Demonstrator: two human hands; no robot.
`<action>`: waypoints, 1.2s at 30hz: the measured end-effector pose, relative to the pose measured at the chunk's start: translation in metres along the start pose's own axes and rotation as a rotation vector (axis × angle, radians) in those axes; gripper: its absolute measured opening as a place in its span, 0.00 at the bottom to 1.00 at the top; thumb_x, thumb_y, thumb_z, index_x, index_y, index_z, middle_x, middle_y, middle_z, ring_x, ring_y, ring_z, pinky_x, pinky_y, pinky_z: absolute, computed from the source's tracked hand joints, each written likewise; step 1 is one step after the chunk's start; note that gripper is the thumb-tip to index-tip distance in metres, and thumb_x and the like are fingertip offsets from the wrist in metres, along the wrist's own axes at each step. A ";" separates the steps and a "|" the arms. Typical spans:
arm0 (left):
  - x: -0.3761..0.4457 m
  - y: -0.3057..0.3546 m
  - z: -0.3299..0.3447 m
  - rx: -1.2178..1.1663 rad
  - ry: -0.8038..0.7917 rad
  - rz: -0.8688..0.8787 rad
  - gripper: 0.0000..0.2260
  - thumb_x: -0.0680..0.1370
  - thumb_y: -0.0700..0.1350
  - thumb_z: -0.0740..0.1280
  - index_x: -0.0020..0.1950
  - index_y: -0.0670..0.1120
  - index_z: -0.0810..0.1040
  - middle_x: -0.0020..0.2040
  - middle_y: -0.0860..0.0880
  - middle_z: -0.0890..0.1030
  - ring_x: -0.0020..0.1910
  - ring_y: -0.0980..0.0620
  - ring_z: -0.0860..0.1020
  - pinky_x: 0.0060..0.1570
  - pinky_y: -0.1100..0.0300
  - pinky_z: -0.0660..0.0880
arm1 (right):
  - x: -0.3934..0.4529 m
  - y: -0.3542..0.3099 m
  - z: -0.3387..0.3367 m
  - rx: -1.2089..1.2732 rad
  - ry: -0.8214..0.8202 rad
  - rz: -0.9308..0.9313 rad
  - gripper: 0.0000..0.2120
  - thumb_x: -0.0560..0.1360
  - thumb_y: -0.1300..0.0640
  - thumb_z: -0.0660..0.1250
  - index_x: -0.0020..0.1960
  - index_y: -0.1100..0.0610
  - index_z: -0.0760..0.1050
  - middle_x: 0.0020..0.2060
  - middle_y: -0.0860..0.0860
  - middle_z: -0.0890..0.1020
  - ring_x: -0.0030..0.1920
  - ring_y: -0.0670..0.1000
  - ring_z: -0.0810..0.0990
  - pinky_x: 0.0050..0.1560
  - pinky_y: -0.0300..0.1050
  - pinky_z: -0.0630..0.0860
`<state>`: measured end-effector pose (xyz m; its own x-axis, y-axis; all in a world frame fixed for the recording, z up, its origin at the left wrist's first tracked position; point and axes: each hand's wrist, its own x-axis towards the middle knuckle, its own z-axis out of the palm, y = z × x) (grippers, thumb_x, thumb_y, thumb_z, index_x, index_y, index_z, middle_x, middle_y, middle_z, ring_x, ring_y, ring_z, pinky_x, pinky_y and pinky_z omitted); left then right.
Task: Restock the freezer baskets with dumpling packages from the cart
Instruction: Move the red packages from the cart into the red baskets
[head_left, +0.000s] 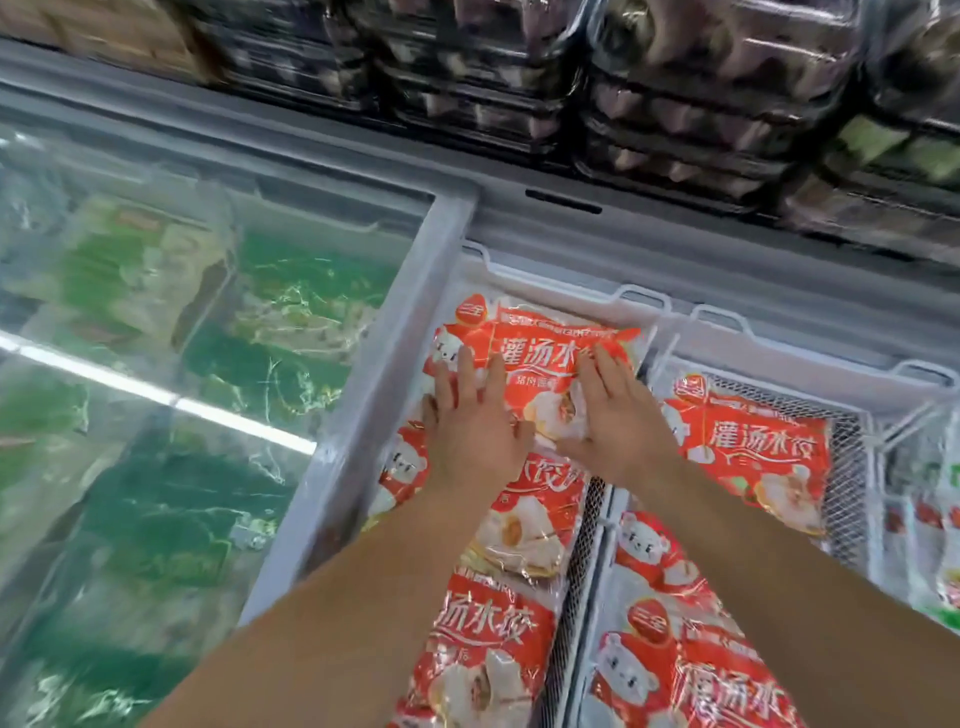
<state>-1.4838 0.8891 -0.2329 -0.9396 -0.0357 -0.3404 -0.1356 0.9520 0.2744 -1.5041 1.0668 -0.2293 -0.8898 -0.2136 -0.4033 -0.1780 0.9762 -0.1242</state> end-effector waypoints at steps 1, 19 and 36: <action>0.001 0.000 0.001 -0.005 0.011 -0.006 0.39 0.78 0.62 0.61 0.81 0.55 0.42 0.81 0.47 0.39 0.79 0.39 0.39 0.76 0.38 0.49 | 0.004 0.001 -0.003 0.006 0.017 -0.003 0.52 0.73 0.35 0.66 0.80 0.56 0.37 0.80 0.53 0.39 0.79 0.56 0.39 0.79 0.54 0.48; -0.076 0.011 -0.053 -0.037 -0.041 0.099 0.39 0.77 0.63 0.62 0.81 0.47 0.51 0.81 0.41 0.53 0.79 0.38 0.51 0.76 0.40 0.55 | -0.141 -0.010 -0.041 0.161 0.059 0.146 0.43 0.74 0.41 0.68 0.79 0.57 0.52 0.78 0.57 0.57 0.78 0.59 0.54 0.77 0.52 0.55; -0.441 -0.048 -0.074 -0.230 0.159 0.149 0.27 0.77 0.55 0.68 0.74 0.45 0.71 0.69 0.43 0.76 0.67 0.42 0.74 0.65 0.51 0.72 | -0.470 -0.129 -0.018 0.132 0.174 -0.057 0.36 0.77 0.42 0.65 0.77 0.59 0.58 0.75 0.58 0.65 0.74 0.59 0.62 0.73 0.49 0.60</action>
<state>-1.0868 0.8363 -0.0292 -0.9893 0.0349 -0.1417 -0.0433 0.8573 0.5131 -1.0707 1.0414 -0.0077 -0.9410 -0.2469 -0.2314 -0.1834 0.9468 -0.2643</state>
